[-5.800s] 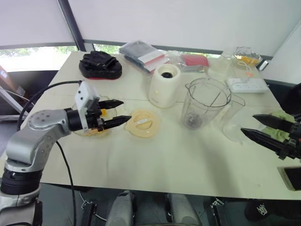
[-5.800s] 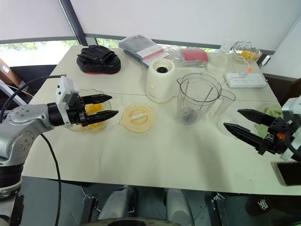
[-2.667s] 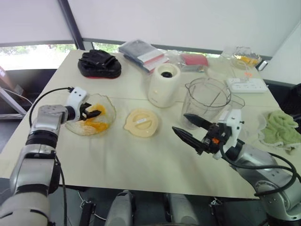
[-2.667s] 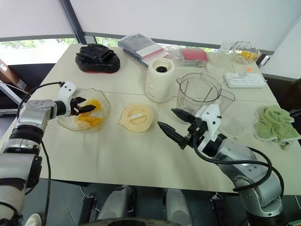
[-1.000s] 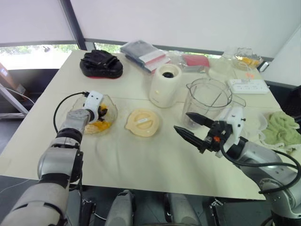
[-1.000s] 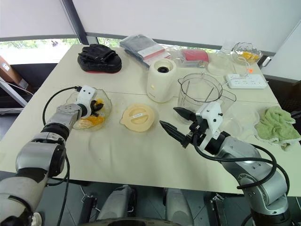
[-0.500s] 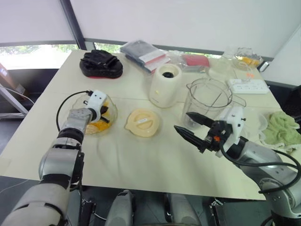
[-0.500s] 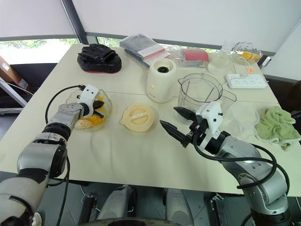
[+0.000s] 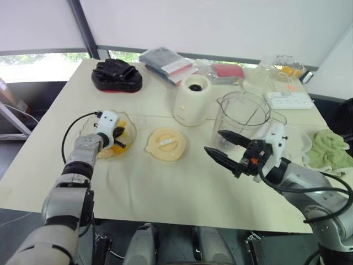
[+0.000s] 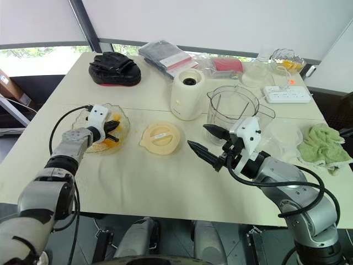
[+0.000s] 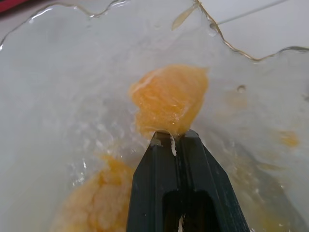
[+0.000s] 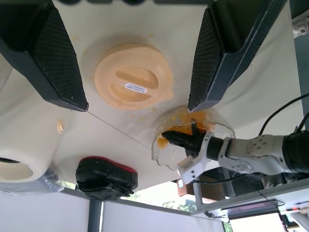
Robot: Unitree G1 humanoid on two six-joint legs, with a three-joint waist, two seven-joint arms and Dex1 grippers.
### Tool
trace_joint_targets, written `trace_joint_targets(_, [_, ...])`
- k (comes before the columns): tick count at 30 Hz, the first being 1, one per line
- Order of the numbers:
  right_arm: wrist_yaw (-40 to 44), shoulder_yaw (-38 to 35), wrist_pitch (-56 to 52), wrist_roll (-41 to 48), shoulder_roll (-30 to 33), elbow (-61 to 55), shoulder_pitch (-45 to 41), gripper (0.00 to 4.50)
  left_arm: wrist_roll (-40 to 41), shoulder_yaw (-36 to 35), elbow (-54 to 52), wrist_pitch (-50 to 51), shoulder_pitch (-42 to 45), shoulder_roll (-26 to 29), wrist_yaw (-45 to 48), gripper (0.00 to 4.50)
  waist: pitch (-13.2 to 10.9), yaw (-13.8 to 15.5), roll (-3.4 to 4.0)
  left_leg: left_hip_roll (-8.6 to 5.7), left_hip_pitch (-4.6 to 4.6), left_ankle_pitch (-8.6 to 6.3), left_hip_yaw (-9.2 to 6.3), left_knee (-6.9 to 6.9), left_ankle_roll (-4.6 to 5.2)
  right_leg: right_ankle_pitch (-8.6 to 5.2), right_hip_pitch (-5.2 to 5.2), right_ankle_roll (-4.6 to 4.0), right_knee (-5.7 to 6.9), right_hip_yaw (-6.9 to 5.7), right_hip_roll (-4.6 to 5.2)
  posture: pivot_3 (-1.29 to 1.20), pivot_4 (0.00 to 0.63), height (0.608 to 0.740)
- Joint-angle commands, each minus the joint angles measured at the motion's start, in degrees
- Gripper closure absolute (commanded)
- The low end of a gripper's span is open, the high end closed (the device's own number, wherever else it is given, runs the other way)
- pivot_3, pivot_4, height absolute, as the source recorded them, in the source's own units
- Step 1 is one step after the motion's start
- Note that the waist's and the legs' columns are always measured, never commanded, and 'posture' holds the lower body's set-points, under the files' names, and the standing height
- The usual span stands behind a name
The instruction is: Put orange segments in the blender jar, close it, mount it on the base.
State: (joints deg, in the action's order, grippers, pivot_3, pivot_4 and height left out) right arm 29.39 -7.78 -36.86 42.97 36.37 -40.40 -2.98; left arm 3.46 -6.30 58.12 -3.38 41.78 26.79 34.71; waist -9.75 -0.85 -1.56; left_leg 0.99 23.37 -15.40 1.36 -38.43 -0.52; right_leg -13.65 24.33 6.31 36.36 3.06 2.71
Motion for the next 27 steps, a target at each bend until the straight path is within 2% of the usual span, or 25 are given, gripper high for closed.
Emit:
trace_joint_targets(1, [0.69, -0.74, 0.4, 0.24, 0.5, -0.52, -0.92, 1.04, 6.93, -5.14, -7.67, 0.17, -3.02, 0.84, 4.15, 4.47, 0.0, 0.07, 0.0, 0.02, 0.0, 0.0, -0.02, 0.0, 0.0, 0.0, 0.0, 0.0, 0.0, 0.0, 0.03, 0.0, 0.15, 0.74])
trace_joint_targets(12, [2.91, -0.31, 0.69, -0.17, 1.07, 1.82, -2.71, 1.04, 18.21, -9.31, -27.77, 11.9, -10.81, 1.96, 12.01, 4.47, 0.0, 0.2, 0.0, 0.01, 0.0, 0.0, -0.07, 0.0, 0.0, 0.01, -0.01, -0.01, -0.01, 0.0, 0.1, 0.0, 0.15, 0.74])
trace_joint_targets(17, [3.25, 0.21, 0.91, -0.79, 0.71, 2.4, -3.44, 1.04, 22.71, -9.31, -33.3, 20.6, -9.86, 3.62, 15.31, 4.47, 0.0, 0.09, 0.01, -0.02, -0.01, 0.0, -0.06, 0.0, 0.0, 0.01, -0.01, -0.02, -0.01, 0.0, 0.06, 0.0, 0.15, 0.74])
trace_joint_targets(27, [2.86, -0.51, 1.2, -1.51, 0.14, 1.65, -2.43, 1.04, 25.63, -9.61, -36.39, 25.53, -1.77, 5.77, 16.47, 4.47, 0.0, 0.24, 0.0, -0.07, 0.01, 0.0, -0.04, -0.01, 0.0, 0.0, -0.01, -0.02, -0.01, 0.0, -0.02, 0.0, 0.15, 0.74])
